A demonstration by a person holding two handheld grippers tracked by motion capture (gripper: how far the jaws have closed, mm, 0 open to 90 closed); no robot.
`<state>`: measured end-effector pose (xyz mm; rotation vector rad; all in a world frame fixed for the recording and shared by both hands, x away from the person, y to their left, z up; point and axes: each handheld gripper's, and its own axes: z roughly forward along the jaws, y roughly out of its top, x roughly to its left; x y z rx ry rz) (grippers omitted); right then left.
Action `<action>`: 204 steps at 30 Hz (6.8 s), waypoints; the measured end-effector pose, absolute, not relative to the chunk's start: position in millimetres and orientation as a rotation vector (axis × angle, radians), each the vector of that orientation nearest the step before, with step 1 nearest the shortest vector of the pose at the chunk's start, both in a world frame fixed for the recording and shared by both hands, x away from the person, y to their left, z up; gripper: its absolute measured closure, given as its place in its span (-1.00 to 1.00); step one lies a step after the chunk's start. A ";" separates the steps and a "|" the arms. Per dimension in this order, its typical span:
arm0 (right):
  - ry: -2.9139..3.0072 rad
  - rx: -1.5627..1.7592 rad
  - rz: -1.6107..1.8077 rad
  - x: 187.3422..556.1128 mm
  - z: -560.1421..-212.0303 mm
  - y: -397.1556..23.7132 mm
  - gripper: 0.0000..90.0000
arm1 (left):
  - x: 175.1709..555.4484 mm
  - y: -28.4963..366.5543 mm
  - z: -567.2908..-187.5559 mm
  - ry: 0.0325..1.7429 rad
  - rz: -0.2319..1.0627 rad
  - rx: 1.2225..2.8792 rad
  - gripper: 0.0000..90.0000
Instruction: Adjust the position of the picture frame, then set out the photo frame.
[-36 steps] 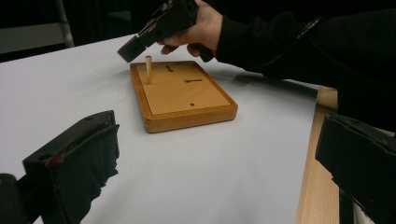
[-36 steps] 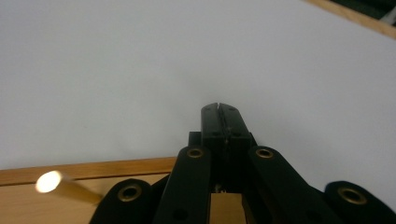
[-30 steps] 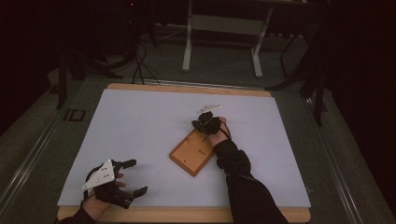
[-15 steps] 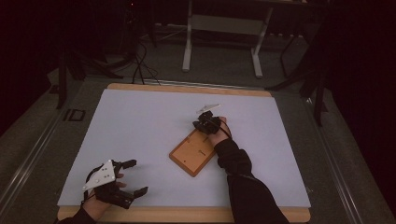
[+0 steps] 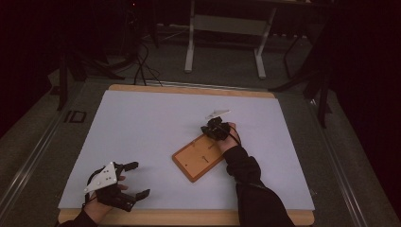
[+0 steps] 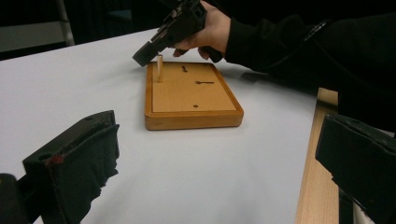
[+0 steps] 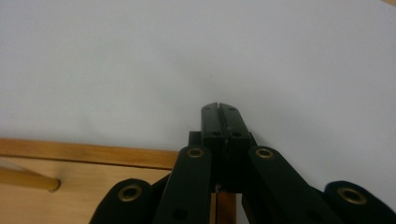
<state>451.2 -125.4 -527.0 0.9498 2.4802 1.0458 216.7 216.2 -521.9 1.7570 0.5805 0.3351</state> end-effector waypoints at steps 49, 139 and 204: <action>2.542 0.958 1.049 409.0 -532.7 -165.8 1.00 | 219.2 213.6 -522.2 0.576 0.336 1.756 -1.00; 2.288 0.788 1.439 290.3 -492.0 -220.5 -0.64 | 330.4 101.8 -515.4 0.462 0.138 1.931 -0.62; 2.347 0.201 1.090 225.0 -497.6 -206.2 -0.31 | 383.1 66.9 -530.7 0.499 -0.129 2.035 0.86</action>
